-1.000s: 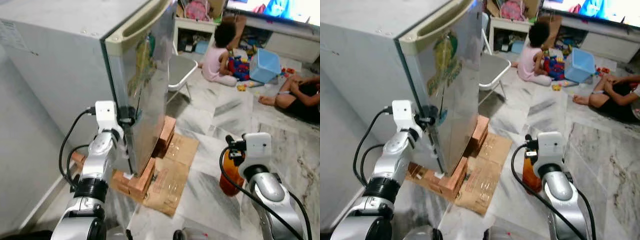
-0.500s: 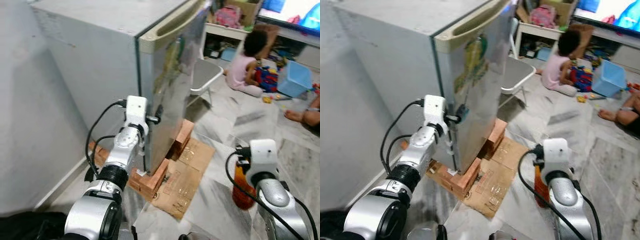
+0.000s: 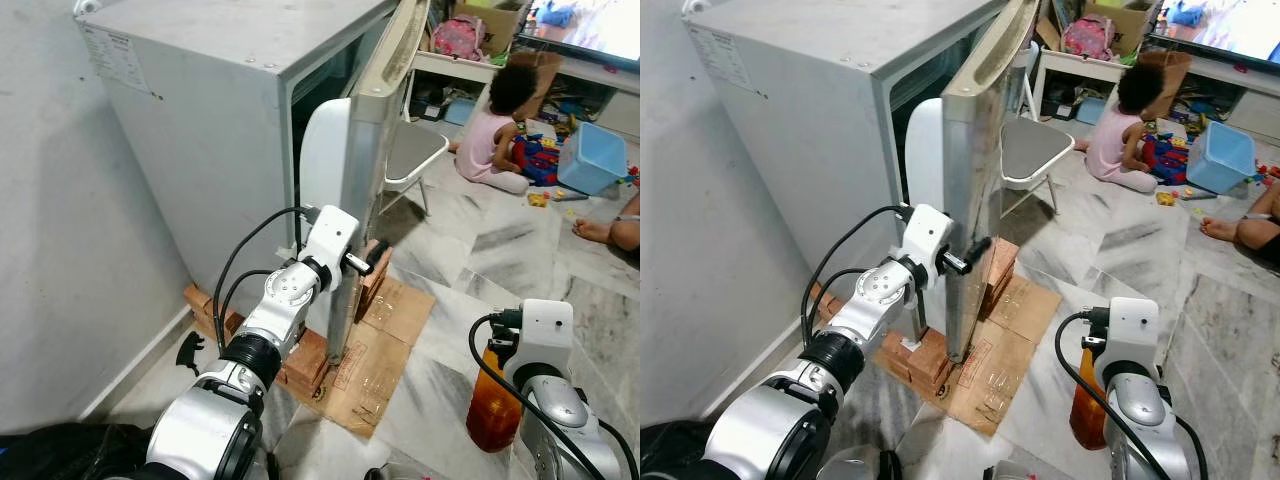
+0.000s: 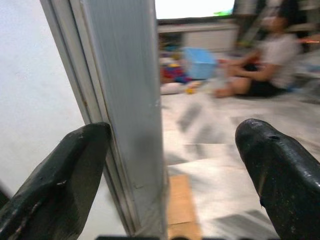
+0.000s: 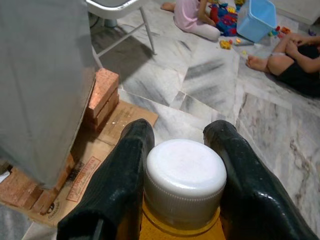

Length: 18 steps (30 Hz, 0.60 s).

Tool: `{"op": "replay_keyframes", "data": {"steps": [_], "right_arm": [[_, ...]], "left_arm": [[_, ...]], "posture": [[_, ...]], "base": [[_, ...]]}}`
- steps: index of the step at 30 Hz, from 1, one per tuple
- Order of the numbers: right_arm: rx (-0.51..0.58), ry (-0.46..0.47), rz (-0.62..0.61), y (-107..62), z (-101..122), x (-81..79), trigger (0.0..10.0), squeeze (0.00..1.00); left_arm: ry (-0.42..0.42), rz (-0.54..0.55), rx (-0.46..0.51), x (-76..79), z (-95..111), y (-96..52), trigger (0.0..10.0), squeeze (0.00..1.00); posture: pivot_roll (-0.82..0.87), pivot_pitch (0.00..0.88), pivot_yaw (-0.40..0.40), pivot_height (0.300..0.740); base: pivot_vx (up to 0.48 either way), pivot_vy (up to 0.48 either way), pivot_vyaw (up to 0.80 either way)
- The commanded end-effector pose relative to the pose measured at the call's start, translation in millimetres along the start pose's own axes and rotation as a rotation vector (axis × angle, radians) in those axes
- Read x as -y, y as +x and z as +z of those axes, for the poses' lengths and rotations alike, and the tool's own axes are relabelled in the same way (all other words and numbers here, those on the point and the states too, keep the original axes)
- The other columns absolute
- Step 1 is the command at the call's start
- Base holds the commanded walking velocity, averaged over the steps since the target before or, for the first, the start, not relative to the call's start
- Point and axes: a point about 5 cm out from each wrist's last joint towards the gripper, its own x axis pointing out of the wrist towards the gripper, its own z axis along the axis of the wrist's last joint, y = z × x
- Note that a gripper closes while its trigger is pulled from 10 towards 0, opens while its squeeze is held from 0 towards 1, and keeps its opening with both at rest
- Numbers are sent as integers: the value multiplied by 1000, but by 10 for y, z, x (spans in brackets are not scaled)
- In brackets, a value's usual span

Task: Restocking fridge

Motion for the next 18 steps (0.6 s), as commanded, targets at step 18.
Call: {"op": "replay_keyframes", "data": {"steps": [18], "right_arm": [[80,52,22,282,284,-199,10000,0]], "left_arm": [[-37,90,149,-150,232,-392,10000,0]], "posture": [[14,0,-20,740]], "base": [[0,-32,0]]}}
